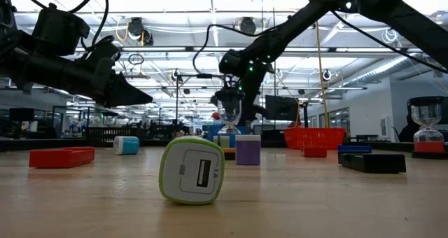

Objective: Pick & Place Office items
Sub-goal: Put the white digital clock into the blue basket, then adjust the blue basket

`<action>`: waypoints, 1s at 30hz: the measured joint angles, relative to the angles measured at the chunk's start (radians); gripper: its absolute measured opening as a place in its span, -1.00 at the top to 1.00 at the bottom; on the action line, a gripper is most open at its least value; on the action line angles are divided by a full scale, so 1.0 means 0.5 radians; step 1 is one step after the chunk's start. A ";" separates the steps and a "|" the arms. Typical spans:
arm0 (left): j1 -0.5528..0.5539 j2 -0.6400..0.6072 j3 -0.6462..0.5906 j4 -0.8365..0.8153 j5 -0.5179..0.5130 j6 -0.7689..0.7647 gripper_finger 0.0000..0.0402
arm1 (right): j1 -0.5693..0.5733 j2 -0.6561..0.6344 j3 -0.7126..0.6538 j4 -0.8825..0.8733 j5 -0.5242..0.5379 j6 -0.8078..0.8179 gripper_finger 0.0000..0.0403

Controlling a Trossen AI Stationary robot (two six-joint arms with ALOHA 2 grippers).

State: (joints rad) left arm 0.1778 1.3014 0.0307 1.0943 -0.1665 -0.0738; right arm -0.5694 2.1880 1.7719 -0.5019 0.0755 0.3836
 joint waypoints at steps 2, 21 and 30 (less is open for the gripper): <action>0.000 0.000 0.000 0.000 0.000 0.000 0.85 | -0.002 0.004 -0.004 0.006 -0.001 -0.001 0.12; 0.000 0.000 -0.001 -0.057 -0.001 -0.032 0.85 | 0.013 -0.341 0.000 -0.599 0.120 -0.375 0.54; 0.000 0.000 -0.001 -0.057 -0.002 -0.035 0.85 | 0.130 -0.339 -0.208 -0.721 0.047 -0.374 0.93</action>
State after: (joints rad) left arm 0.1776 1.3014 0.0303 1.0657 -0.1677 -0.0914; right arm -0.5043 2.0186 1.6680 -0.8624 0.0992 0.1966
